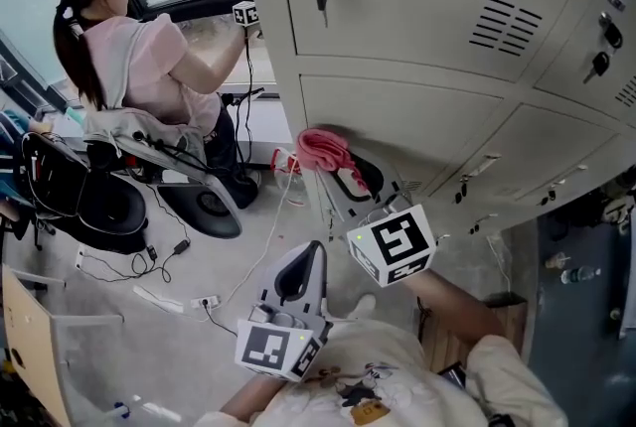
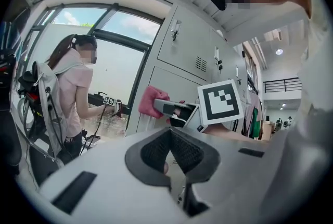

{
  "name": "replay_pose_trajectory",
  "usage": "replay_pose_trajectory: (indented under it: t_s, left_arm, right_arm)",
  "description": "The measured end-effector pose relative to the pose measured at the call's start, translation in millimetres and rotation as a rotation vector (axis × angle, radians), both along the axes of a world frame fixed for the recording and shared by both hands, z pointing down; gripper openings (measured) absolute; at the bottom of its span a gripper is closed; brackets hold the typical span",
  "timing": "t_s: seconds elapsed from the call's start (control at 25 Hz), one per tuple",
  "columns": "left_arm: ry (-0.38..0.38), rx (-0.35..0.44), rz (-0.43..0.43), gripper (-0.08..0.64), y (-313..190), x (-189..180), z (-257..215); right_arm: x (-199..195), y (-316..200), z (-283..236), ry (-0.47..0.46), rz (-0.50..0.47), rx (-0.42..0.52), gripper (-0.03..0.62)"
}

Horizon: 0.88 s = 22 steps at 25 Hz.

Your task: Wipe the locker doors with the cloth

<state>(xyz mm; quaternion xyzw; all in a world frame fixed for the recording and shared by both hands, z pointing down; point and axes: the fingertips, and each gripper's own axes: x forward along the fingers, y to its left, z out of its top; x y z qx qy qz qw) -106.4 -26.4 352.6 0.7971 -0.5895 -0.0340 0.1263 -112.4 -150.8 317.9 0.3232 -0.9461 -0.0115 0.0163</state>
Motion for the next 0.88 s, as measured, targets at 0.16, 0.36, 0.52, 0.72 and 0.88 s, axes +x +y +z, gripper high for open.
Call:
replay_pose_trajectory:
  t_s: [0.16,0.36,0.52,0.72,0.88]
  left_arm:
    - [-0.001,-0.005,-0.014,0.006,0.4,-2.1,1.2]
    - [-0.004,-0.006,-0.010,0.006,-3.6,1.7,2.5]
    - [-0.003,-0.002,0.015,0.006,-7.2,11.4,2.3]
    - [-0.007,0.003,0.038,0.006,-14.5,21.3,0.9]
    - [-0.008,-0.001,0.066,0.006,-18.8,27.0,2.2]
  right_arm:
    - [-1.8,-13.9,11.5,0.025,0.024,-0.022,0.115]
    - [3.2,-19.7,13.1,0.049,0.036,-0.027,0.115]
    - [13.2,-21.5,13.2,0.055,0.050,-0.032,0.117]
    - [27.0,-25.2,13.4,0.057,0.064,-0.033,0.118]
    - [41.6,-27.1,13.4,0.059,0.094,-0.033,0.118]
